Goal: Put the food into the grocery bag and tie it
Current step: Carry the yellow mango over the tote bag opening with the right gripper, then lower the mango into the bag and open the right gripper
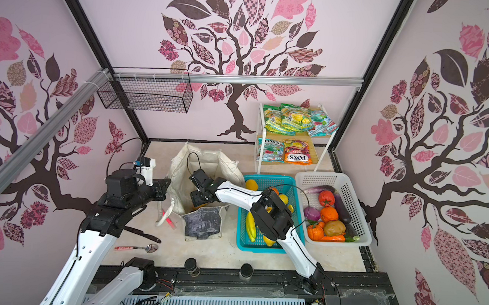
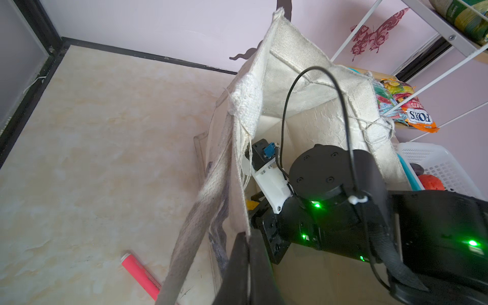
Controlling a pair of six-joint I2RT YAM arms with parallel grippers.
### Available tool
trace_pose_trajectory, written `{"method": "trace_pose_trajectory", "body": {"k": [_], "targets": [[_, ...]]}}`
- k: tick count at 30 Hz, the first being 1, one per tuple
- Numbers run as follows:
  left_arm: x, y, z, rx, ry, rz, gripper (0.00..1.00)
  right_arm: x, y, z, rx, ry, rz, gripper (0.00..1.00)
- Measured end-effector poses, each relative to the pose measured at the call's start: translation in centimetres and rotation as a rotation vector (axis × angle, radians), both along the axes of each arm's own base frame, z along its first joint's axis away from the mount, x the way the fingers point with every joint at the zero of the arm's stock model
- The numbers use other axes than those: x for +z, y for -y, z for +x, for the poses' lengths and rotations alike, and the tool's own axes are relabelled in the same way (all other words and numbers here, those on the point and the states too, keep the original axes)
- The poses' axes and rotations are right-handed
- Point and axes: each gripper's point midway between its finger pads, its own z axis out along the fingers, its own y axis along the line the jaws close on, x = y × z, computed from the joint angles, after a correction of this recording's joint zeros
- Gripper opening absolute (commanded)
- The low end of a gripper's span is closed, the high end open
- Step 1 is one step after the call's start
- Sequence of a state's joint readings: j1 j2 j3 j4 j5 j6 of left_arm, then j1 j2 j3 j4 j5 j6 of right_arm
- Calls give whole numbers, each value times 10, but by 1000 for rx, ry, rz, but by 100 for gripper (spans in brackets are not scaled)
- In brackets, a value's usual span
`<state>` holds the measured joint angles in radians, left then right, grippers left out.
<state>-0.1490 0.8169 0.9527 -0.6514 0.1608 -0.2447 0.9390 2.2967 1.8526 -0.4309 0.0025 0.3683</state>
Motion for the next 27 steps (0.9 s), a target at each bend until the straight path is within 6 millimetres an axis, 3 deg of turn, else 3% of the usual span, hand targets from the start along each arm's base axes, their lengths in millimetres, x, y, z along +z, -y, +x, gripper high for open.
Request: {"method": "trace_pose_trajectory", "body": {"k": [2, 8, 14, 16, 20, 24, 27], "targets": [[0, 0, 0, 0, 0, 1, 0, -11, -2, 5, -13, -6, 0, 71], [0, -2, 1, 9, 1, 6, 0, -11, -12, 14, -27, 9, 35, 73], [0, -3, 1, 17, 1, 10, 0, -20, -9, 16, -41, -2, 23, 90], [0, -3, 1, 18, 2, 11, 0, -19, -9, 16, -38, 2, 22, 99], [-1, -4, 1, 22, 1, 13, 0, -17, -7, 16, -32, 13, 14, 100], [-1, -5, 2, 26, 0, 14, 0, 4, 1, 13, -28, 37, 16, 99], [-2, -5, 2, 26, -3, 15, 0, 45, 9, 12, -36, 85, 49, 99]]}}
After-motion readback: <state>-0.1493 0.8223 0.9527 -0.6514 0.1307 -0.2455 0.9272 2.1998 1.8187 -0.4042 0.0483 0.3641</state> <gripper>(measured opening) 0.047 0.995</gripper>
